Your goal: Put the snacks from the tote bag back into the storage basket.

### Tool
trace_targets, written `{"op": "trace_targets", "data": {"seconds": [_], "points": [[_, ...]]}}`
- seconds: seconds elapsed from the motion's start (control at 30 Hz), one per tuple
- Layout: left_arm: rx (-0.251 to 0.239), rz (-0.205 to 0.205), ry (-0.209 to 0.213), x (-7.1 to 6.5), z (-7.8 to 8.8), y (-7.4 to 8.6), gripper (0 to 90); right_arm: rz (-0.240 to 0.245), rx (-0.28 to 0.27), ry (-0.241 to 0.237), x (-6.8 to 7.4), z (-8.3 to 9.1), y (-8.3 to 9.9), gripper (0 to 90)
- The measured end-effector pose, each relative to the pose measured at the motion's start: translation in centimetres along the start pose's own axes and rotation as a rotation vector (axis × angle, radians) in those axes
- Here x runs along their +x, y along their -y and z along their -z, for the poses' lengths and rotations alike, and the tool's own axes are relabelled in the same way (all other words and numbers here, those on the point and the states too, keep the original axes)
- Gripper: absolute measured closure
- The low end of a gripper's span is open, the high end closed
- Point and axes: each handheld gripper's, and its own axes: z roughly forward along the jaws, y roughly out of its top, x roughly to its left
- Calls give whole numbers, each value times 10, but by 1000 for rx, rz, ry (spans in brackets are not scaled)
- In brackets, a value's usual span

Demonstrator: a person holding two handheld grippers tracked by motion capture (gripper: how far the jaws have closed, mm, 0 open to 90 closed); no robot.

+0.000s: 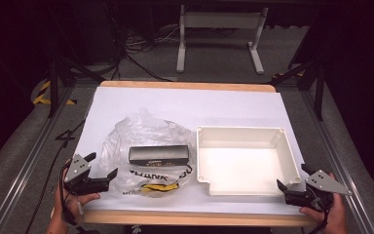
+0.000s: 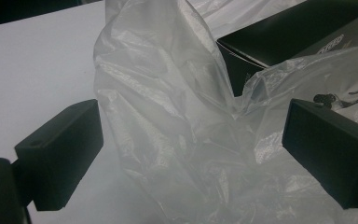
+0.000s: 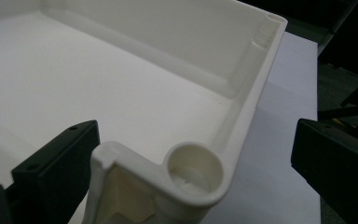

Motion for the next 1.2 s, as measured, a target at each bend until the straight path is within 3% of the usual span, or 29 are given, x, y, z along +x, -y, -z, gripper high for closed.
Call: {"op": "trace_targets", "data": {"seconds": [0.33, 0.43, 0.7, 0.77, 1.07, 1.2], "points": [[-28, -5, 17, 1, 1, -1, 58, 42, 4, 30, 6, 5, -4, 26], [-24, 2, 15, 1, 1, 1, 57, 31, -9, 37, 4, 7, -7, 26], [-25, -4, 6, 0, 5, 1, 57, 72, -32, 55, 4, 14, -18, 29], [-20, 0, 6, 1, 4, 0, 57, 102, -51, 42, 7, 18, -24, 39], [-7, -9, 17, -2, 2, 1, 58, 132, -72, -11, 16, 24, -44, 53], [-9, -4, 19, -2, 3, 1, 58, 137, -79, -68, 24, 23, -54, 67]]}}
